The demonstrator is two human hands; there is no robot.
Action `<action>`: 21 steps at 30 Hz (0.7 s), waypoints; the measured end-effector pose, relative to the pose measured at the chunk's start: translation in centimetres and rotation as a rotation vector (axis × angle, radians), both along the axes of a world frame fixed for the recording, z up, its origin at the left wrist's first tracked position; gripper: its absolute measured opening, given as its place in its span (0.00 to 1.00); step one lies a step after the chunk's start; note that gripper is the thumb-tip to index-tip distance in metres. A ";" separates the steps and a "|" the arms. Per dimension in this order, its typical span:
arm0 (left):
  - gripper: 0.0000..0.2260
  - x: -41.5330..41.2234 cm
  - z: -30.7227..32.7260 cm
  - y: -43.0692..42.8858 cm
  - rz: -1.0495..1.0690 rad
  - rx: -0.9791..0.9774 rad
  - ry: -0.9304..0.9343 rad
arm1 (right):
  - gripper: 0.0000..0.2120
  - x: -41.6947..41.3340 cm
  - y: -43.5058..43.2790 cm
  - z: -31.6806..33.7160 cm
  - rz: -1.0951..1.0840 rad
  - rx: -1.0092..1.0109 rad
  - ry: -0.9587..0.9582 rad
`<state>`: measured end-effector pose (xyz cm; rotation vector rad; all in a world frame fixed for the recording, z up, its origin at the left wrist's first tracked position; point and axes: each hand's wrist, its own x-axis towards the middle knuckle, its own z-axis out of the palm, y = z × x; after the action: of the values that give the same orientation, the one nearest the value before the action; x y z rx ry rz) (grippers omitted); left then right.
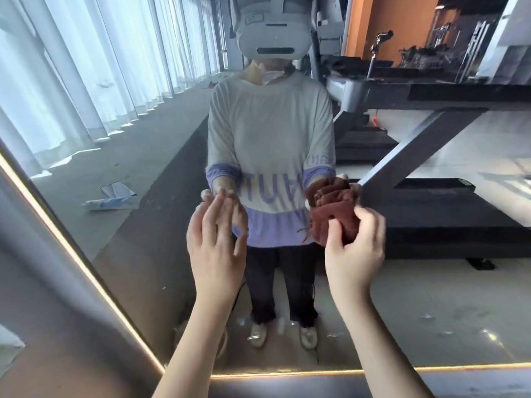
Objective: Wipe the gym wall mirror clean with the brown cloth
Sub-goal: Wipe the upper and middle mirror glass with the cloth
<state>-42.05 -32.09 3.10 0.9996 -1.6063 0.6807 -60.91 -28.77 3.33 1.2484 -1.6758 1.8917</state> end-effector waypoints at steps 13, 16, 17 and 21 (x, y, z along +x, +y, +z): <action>0.32 -4.9 -0.6 -1.1 -0.039 0.056 -0.057 | 0.12 -3.9 0.4 -0.1 -0.123 -0.001 -0.079; 0.30 -5.0 -0.7 -1.3 -0.032 0.051 -0.070 | 0.13 -1.8 0.6 -0.8 0.002 0.042 0.203; 0.30 -5.0 -0.8 -1.3 -0.028 0.054 -0.076 | 0.13 -1.7 0.5 -0.2 0.026 0.043 0.287; 0.27 -4.9 -0.7 -1.3 -0.030 0.062 -0.084 | 0.14 -4.4 -0.1 2.4 -0.069 -0.019 0.296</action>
<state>-46.98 -33.43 2.39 1.0018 -1.7216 0.6634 -65.29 -28.90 5.74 1.3672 -1.5218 1.5886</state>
